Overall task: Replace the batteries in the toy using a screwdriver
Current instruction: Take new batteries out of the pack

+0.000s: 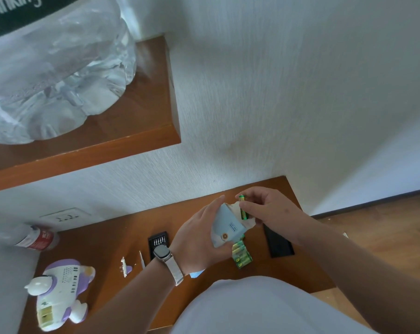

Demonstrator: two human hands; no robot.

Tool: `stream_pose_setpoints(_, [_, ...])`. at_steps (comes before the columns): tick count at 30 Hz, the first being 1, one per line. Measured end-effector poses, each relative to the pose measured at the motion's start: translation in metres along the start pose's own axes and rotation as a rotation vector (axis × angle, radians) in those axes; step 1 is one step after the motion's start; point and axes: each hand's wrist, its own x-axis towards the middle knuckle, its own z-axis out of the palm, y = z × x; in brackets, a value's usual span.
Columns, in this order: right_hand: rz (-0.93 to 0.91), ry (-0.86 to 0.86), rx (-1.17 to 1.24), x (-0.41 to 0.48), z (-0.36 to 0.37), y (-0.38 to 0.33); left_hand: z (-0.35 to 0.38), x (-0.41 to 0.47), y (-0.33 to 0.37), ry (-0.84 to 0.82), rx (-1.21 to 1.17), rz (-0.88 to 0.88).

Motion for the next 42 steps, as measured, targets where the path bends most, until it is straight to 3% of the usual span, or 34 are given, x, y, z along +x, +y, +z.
stream_pose_setpoints(4, [-0.026, 0.091, -0.017, 0.004, 0.006, 0.006, -0.002, 0.0, -0.001, 0.018, -0.004, 0.007])
stream_pose_setpoints(23, [-0.11, 0.21, -0.252, 0.001, 0.015, 0.023, 0.002, 0.0, -0.006, 0.033, -0.01, 0.0])
stream_pose_setpoints(26, [-0.104, 0.249, -0.228, 0.001, 0.008, 0.023, 0.001, -0.001, -0.003, 0.045, -0.037, -0.014])
stream_pose_setpoints(33, [0.035, 0.047, 0.04, -0.009, 0.011, 0.031, 0.002, 0.001, 0.006, 0.061, -0.004, 0.004])
stream_pose_setpoints(42, [0.002, 0.117, 0.071, -0.019, 0.019, 0.03, 0.009, -0.004, 0.017, 0.067, 0.025, 0.032])
